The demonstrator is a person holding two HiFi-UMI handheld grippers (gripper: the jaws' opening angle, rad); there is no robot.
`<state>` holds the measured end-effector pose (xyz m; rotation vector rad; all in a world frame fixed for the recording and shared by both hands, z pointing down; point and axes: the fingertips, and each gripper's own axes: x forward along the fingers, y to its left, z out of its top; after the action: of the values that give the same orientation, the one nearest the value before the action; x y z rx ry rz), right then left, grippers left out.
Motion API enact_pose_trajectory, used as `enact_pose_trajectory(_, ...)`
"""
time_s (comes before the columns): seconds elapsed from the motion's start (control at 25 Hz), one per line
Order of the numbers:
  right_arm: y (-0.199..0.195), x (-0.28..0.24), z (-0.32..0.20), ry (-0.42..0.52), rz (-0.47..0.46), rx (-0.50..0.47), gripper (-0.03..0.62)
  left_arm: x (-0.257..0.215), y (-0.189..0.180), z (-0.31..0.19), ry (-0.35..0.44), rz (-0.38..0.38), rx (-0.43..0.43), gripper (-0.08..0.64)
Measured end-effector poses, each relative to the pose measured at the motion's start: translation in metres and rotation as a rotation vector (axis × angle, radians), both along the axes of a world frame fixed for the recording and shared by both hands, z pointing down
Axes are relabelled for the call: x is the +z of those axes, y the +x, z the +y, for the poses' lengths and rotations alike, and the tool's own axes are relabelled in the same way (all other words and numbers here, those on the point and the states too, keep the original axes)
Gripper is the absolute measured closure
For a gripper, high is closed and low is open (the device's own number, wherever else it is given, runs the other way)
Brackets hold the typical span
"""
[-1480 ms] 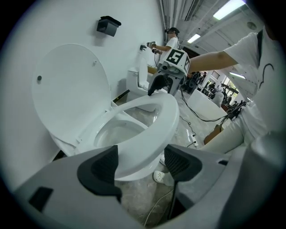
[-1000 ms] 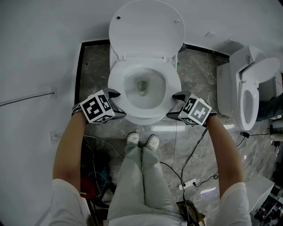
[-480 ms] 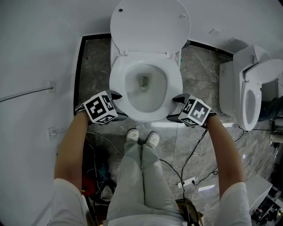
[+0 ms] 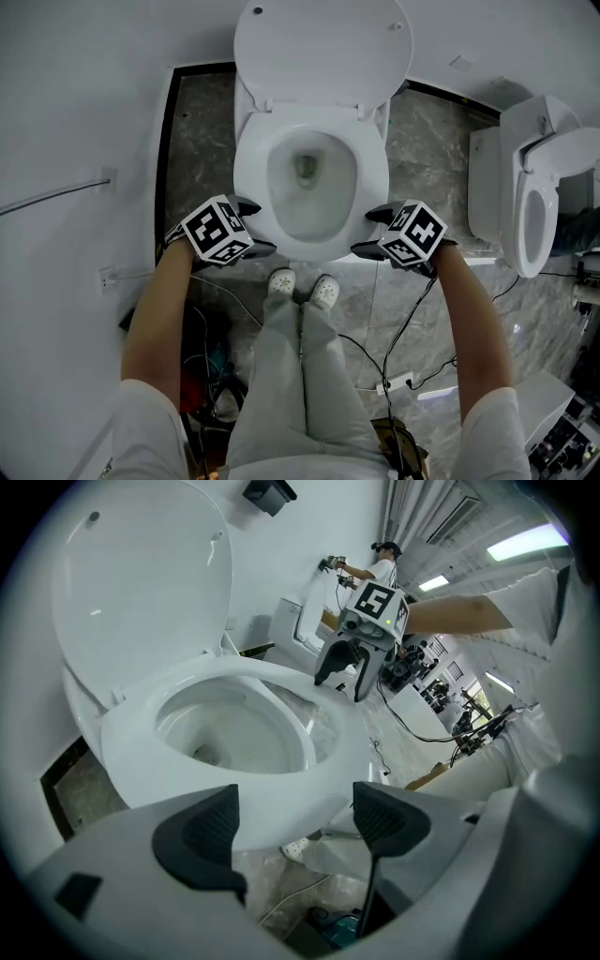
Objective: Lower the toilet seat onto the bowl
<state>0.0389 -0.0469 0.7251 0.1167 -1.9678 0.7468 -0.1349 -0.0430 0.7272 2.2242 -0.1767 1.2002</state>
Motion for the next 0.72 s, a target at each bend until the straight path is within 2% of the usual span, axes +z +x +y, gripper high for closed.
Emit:
enact_pose_trajectory(0.2,0.0,0.013,-0.007,-0.018,0.004,0.135,0.25,0.013,0.001,0.0,-0.015,-0.007,-0.051,0.186)
enact_pose_trajectory(0.56,-0.002,0.037,-0.015,-0.032,0.022,0.378,0.253,0.036,0.004,-0.003,-0.075,-0.005,-0.245,0.187)
enact_pose_trajectory(0.72,-0.001,0.046,-0.021,0.008,0.046,0.45,0.285,0.045,0.004,-0.005,-0.083,-0.012,-0.324,0.192)
